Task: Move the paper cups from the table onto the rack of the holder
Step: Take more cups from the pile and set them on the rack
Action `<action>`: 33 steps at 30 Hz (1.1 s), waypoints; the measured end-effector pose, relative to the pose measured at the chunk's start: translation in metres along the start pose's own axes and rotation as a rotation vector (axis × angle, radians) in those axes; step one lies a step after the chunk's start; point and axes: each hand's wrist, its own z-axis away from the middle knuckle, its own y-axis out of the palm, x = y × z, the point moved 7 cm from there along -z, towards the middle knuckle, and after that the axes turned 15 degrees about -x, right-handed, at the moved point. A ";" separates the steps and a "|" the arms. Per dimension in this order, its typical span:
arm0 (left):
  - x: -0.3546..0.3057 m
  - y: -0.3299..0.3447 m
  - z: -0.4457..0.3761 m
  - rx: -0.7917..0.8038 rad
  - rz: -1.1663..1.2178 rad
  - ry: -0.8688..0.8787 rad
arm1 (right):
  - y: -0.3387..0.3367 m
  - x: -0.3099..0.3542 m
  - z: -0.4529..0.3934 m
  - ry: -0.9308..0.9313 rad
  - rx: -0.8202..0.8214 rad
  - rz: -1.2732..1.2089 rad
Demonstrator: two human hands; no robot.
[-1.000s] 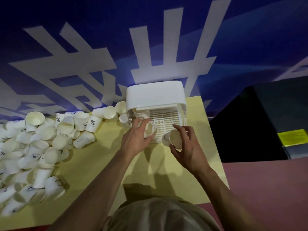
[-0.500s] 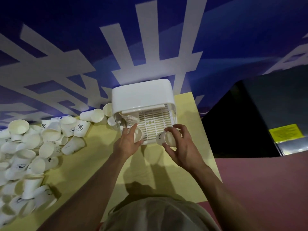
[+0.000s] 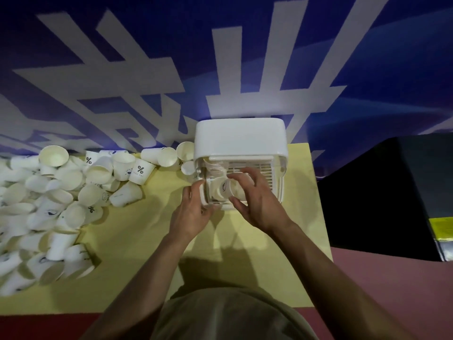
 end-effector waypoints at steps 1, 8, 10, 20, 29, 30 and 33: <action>0.005 -0.005 0.004 -0.003 0.009 -0.014 | 0.006 0.004 -0.005 -0.006 0.020 0.007; 0.046 -0.032 0.028 -0.031 0.041 -0.161 | 0.053 0.016 -0.019 -0.051 0.179 0.175; 0.056 -0.038 0.034 -0.044 0.060 -0.176 | 0.064 0.013 -0.019 -0.037 0.202 0.205; 0.098 -0.052 0.053 -0.054 0.055 -0.216 | 0.096 -0.003 -0.018 0.041 0.331 0.333; 0.140 -0.073 0.037 -0.092 0.074 -0.284 | 0.090 0.026 -0.008 -0.043 0.214 0.445; 0.147 -0.078 0.033 -0.100 0.076 -0.293 | 0.090 0.034 -0.006 -0.054 0.185 0.446; 0.173 -0.093 0.015 -0.137 0.066 -0.300 | 0.093 0.059 0.000 -0.104 0.127 0.428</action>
